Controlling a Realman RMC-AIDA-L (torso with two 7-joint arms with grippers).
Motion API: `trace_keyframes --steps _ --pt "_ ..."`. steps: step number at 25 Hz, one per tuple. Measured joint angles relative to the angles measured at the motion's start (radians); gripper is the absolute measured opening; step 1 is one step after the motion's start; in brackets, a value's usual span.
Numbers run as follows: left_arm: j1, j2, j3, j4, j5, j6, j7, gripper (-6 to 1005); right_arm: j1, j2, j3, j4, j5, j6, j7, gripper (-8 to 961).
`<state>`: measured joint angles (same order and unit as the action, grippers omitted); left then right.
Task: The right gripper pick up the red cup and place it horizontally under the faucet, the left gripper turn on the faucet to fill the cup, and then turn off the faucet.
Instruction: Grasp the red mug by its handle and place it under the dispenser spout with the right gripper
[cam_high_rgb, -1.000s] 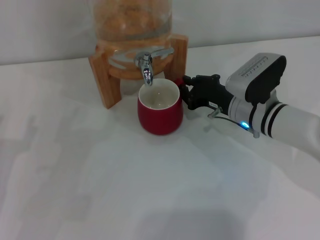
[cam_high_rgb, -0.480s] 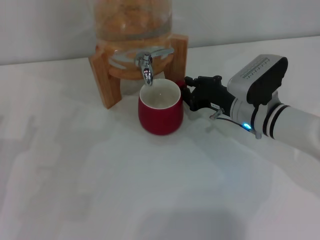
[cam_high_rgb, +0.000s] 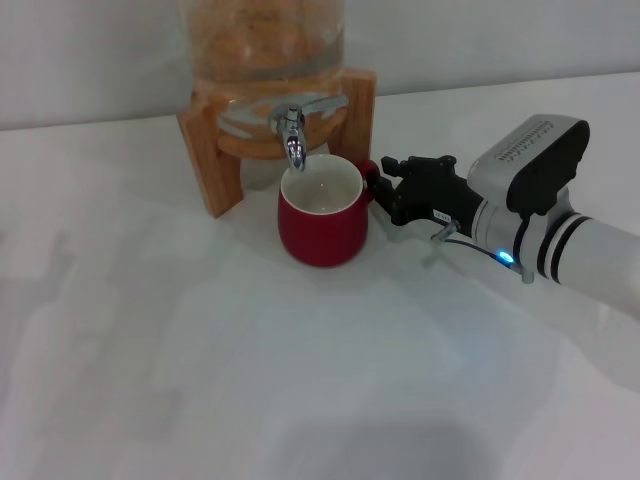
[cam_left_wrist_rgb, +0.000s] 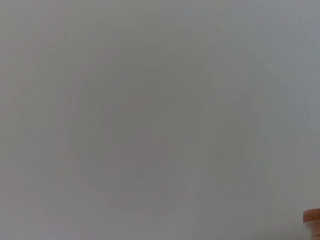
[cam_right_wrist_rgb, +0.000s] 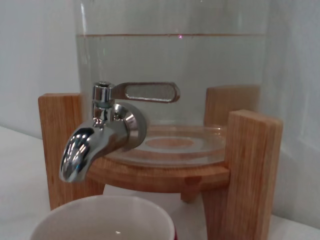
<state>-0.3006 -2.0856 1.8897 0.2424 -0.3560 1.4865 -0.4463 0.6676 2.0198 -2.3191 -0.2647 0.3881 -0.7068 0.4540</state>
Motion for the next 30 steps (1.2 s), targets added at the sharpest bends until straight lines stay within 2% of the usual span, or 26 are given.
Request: trace_keyframes --steps 30 --pt "-0.003 0.001 -0.008 0.000 0.000 0.000 0.001 865 -0.013 0.001 -0.012 -0.031 0.000 -0.011 0.007 240"
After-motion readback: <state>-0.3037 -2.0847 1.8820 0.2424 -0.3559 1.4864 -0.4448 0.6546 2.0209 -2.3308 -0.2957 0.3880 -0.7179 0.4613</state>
